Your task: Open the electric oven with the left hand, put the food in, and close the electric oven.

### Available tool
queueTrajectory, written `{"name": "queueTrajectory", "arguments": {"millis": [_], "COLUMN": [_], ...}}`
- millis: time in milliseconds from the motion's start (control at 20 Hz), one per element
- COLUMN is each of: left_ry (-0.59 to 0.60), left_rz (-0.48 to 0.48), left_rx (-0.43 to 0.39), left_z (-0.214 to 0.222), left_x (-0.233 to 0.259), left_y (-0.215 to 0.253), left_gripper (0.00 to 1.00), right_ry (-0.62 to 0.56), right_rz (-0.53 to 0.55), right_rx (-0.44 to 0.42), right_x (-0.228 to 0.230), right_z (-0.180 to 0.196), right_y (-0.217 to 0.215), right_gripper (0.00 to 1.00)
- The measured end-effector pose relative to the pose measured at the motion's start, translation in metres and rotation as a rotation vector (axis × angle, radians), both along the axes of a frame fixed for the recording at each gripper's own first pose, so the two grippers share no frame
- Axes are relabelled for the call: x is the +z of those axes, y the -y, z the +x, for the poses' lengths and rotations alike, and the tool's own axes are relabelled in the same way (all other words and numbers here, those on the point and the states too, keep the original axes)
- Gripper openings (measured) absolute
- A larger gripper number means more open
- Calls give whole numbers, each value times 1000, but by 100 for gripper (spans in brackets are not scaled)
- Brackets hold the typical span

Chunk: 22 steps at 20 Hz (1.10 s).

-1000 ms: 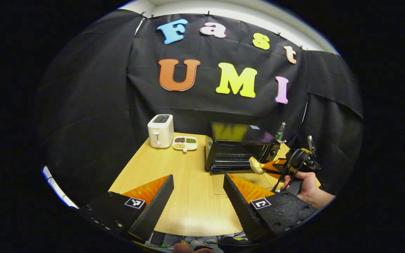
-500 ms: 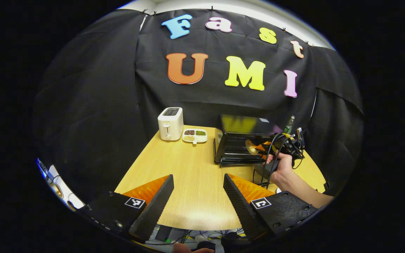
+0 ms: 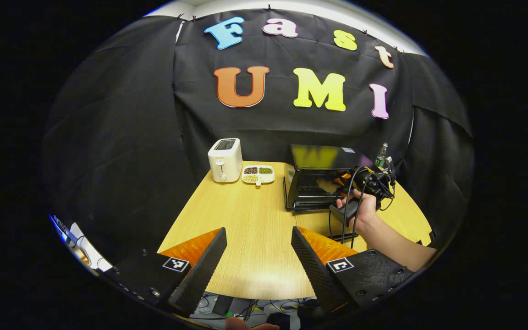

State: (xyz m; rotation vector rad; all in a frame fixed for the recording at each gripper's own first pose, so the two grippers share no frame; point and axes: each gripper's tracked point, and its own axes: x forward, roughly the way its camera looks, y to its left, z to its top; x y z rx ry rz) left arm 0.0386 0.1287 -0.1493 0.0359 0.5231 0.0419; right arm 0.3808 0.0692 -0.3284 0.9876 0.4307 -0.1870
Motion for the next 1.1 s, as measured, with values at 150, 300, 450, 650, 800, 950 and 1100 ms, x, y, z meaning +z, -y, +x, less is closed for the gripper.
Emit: {"name": "queueTrajectory", "arguments": {"millis": [150,300,450,650,800,950,1100], "left_ry": [11,14,38,70,67,44,20], "left_rz": [-11,-52,-84,-88,-104,-122,-122], "left_rx": [-9,-6,-13,-52,-81,-107,-135], "left_z": [1,1,5,11,16,19,20], "left_x": [-1,-5,-4,-7,-19,-35,-53], "left_y": [2,8,19,37,55,76,94], "left_gripper": [94,94,94,94,94,94,94], "right_ry": [-13,-43,-42,-46,-42,-51,-70], "right_rz": [-79,-222,-309,-428,-549,-616,-643], "right_rx": [35,62,78,125,133,112,74], "right_x": [0,6,23,47,70,92,105], "right_z": [-20,-54,-85,-135,-176,-222,-265], "right_y": [4,18,29,46,67,87,106], "right_gripper": [58,87,93,92,92,95,95]}}
